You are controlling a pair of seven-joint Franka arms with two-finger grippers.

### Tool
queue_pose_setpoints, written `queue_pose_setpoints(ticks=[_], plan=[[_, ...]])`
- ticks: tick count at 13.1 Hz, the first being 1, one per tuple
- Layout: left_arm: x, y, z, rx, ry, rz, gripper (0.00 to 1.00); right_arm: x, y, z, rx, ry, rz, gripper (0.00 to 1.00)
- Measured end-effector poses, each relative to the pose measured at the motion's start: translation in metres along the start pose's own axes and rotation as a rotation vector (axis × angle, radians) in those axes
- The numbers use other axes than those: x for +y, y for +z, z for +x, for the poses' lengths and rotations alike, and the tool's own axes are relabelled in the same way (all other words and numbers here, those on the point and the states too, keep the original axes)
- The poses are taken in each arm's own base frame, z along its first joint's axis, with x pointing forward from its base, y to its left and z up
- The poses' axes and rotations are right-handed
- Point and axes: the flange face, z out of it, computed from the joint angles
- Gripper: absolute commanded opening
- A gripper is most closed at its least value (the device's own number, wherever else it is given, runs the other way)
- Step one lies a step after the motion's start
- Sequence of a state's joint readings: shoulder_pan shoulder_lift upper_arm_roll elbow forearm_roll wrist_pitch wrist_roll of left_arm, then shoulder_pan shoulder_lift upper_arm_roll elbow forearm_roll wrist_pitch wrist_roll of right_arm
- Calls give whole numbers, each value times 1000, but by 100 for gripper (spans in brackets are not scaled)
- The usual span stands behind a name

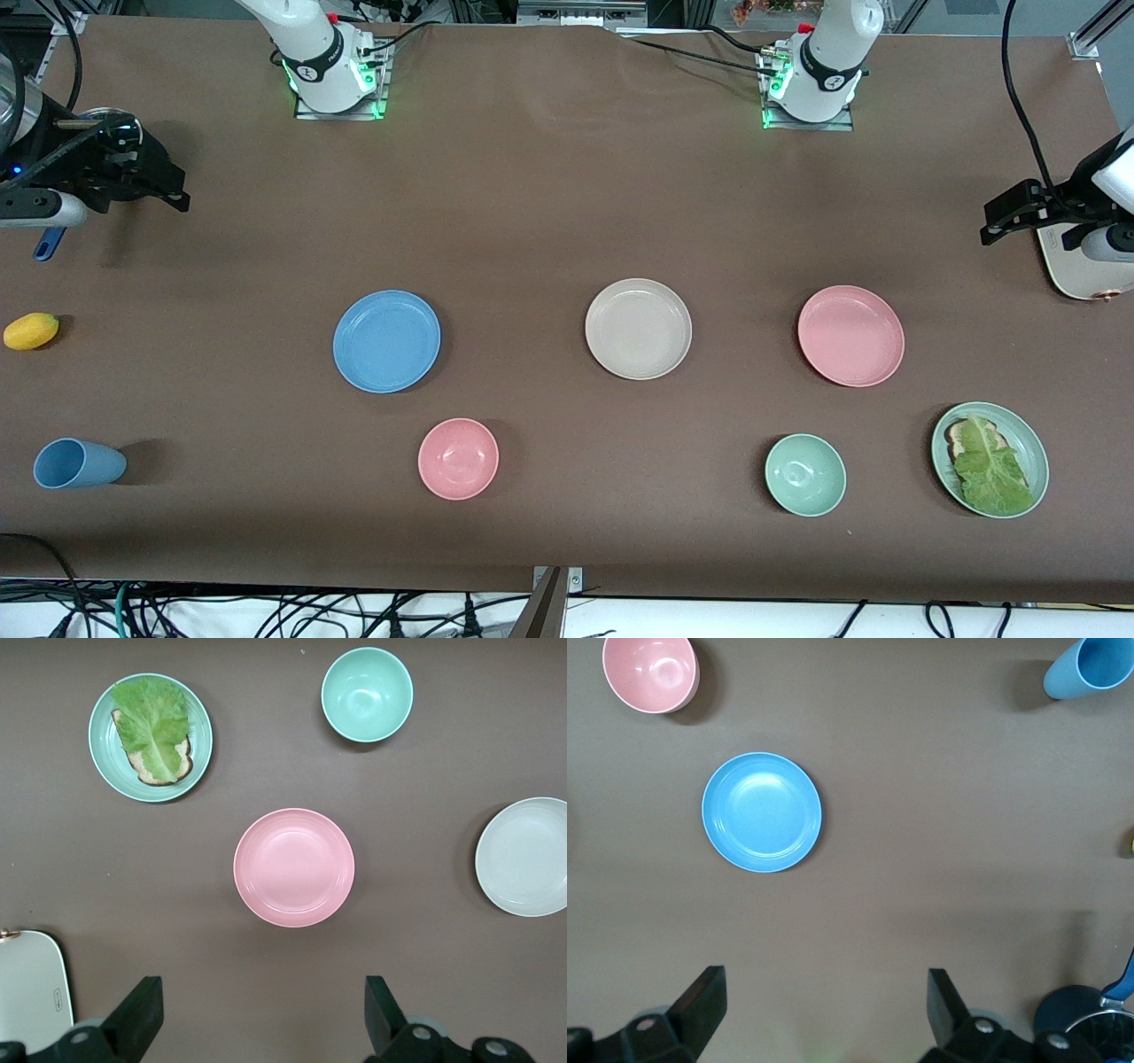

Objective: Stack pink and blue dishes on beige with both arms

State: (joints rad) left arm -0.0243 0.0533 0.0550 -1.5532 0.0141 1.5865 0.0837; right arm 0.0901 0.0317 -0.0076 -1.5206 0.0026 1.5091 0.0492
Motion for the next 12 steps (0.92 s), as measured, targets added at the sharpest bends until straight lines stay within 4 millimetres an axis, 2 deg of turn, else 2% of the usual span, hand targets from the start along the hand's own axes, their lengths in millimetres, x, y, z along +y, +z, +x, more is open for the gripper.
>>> queue_pose_setpoints(ticks=[3, 4, 6, 8, 10, 12], plan=[[-8, 8, 3, -14, -14, 0, 100, 0, 0, 0, 0, 0, 0, 100], [-11, 17, 7, -31, -19, -1, 100, 0, 0, 0, 1, 0, 0, 100], [-17, 50, 20, -87, -28, -3, 100, 0, 0, 0, 1, 0, 0, 100], [-26, 96, 35, -164, -43, -7, 100, 0, 0, 0, 1, 1, 0, 100], [-44, 139, 48, -220, -75, -29, 100, 0, 0, 0, 2, 1, 0, 100], [-53, 163, 54, -253, -89, -38, 100, 1, -4, -2, 8, 1, 1, 100]])
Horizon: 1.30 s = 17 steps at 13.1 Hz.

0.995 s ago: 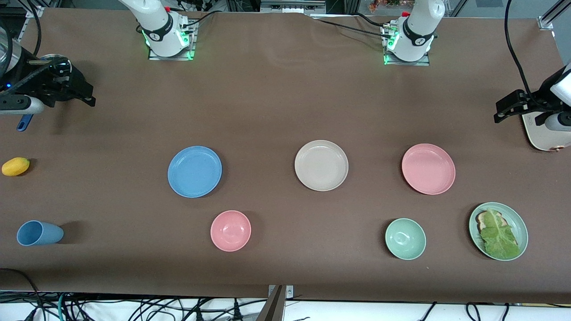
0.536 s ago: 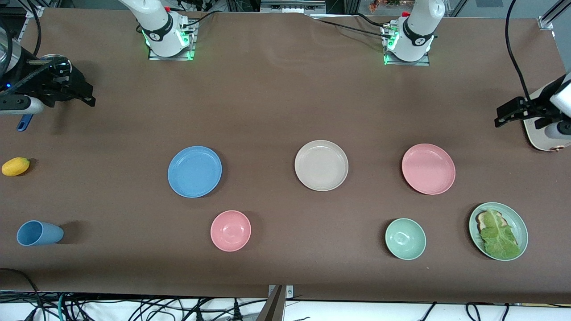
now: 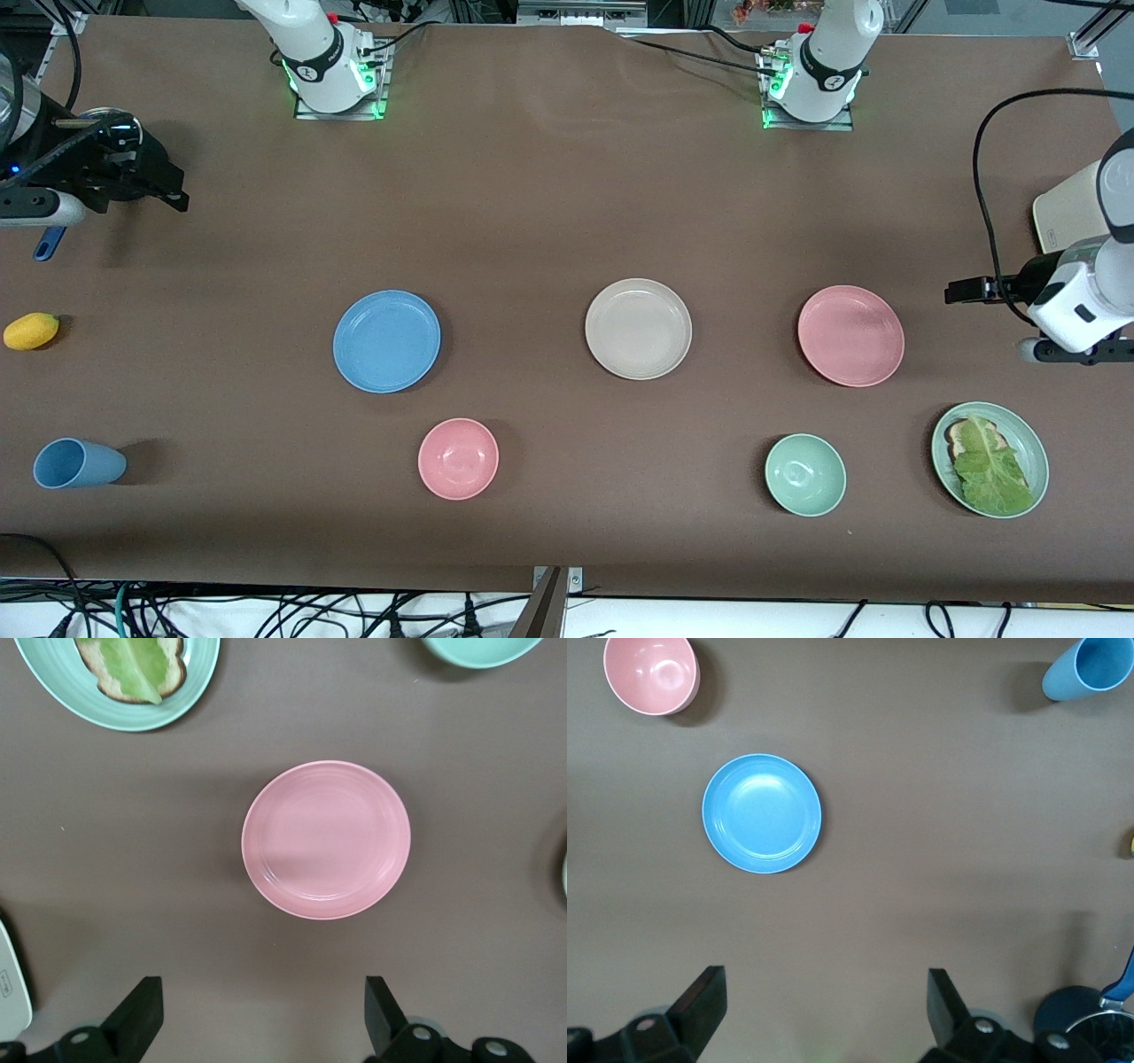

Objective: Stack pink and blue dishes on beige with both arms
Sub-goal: 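Move the left gripper down to the rim of the pink plate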

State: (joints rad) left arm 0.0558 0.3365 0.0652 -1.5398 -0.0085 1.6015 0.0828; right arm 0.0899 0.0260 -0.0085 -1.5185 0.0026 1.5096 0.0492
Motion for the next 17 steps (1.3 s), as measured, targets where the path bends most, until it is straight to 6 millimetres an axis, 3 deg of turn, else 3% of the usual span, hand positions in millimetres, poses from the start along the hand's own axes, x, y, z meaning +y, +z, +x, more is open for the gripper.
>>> queue_pose_setpoints(ticks=[5, 10, 13, 17], plan=[[-15, 52, 22, -82, -22, -8, 100, -1, -21, -17, 9, -3, 3, 100], [-29, 112, 45, -64, -39, -7, 100, 0, -4, 0, 15, 0, 3, 100], [-30, 152, 46, -12, -40, -2, 100, 0, 13, 16, 17, 3, 3, 100], [-34, 218, 31, 93, -51, 7, 100, 3, 13, 18, 24, 7, 3, 100]])
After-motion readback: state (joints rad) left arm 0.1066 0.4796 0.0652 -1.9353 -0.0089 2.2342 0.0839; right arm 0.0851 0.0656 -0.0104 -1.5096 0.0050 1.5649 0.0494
